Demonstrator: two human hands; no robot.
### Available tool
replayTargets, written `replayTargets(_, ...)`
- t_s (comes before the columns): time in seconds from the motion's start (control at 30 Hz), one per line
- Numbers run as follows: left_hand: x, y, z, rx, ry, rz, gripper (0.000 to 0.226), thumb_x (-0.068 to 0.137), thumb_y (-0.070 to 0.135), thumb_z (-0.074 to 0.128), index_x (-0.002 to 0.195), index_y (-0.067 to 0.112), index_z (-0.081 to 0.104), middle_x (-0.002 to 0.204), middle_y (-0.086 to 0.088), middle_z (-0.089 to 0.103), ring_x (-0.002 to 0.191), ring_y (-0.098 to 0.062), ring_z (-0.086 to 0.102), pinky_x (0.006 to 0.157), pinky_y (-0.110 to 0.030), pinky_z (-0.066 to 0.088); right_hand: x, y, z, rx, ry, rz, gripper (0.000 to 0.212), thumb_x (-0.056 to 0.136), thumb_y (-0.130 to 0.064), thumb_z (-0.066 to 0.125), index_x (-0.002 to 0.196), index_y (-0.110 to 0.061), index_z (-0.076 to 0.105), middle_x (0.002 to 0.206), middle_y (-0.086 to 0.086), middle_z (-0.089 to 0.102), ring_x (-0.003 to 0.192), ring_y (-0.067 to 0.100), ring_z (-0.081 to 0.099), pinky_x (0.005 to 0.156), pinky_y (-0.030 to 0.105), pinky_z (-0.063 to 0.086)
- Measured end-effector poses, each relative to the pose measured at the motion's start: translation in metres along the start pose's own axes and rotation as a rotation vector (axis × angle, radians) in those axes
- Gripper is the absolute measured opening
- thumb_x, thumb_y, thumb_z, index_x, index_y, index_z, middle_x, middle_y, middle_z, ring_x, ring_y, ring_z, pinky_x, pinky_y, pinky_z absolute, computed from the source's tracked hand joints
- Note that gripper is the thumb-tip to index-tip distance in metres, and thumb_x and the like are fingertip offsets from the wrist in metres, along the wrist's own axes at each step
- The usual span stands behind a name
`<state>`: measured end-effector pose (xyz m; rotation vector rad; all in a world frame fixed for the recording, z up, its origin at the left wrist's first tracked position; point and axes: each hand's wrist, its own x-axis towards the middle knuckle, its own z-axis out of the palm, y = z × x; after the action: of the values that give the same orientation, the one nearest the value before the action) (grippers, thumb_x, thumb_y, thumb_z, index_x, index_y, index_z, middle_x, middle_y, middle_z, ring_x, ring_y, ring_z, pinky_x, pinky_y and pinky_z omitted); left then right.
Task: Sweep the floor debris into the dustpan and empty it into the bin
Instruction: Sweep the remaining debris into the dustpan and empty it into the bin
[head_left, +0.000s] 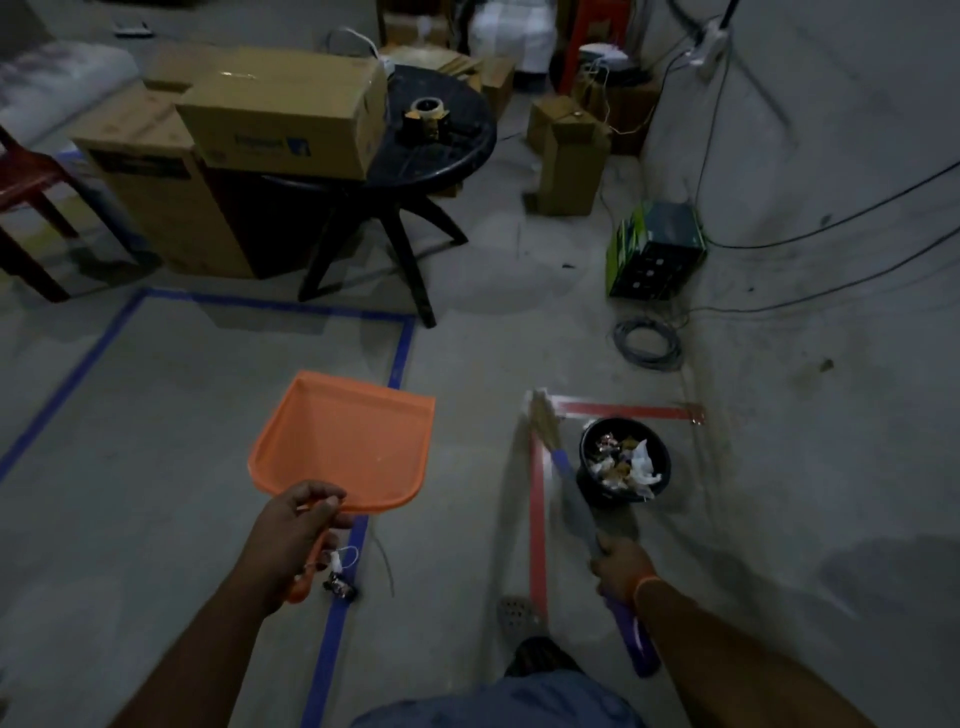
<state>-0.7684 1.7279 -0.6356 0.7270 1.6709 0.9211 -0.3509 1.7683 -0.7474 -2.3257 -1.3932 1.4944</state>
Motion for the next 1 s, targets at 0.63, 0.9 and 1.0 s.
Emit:
replayTargets(0.63, 0.057, 0.072, 0.107, -0.018, 0.115, -0.009, 0.012, 0.103, 0.008, 0.056, 0.109, 0.008, 0.066, 0.090, -0.024, 0.073, 0.057, -0.024, 0.054, 0.047, -0.028, 0.044, 0.159, -0.081, -0.038, 0.038, 0.119, 0.032, 0.008, 0.083, -0.017, 0.058, 0.080, -0.010, 0.057, 0.093, 0.023, 0.065, 0.088, 0.039, 0.066, 0.080, 0.044, 0.056)
replayTargets(0.9, 0.110, 0.093, 0.090, 0.057, 0.015, 0.001, 0.012, 0.103, 0.008, 0.056, 0.108, 0.007, 0.067, 0.088, -0.024, 0.072, 0.057, -0.023, 0.053, 0.051, -0.030, 0.042, 0.146, -0.102, -0.003, 0.184, 0.229, 0.179, 0.029, 0.087, -0.017, 0.058, 0.111, -0.004, 0.066, 0.109, 0.021, 0.068, 0.100, 0.037, 0.064, 0.086, 0.037, 0.050)
replayTargets(1.0, 0.137, 0.097, 0.077, 0.108, -0.060, -0.002, 0.012, 0.103, 0.008, 0.055, 0.109, 0.007, 0.066, 0.089, -0.023, 0.072, 0.057, -0.023, 0.053, 0.052, -0.030, 0.043, 0.146, -0.118, 0.012, 0.270, 0.259, 0.225, 0.028, 0.088, -0.018, 0.058, 0.111, -0.003, 0.066, 0.111, 0.020, 0.067, 0.102, 0.037, 0.063, 0.085, 0.035, 0.049)
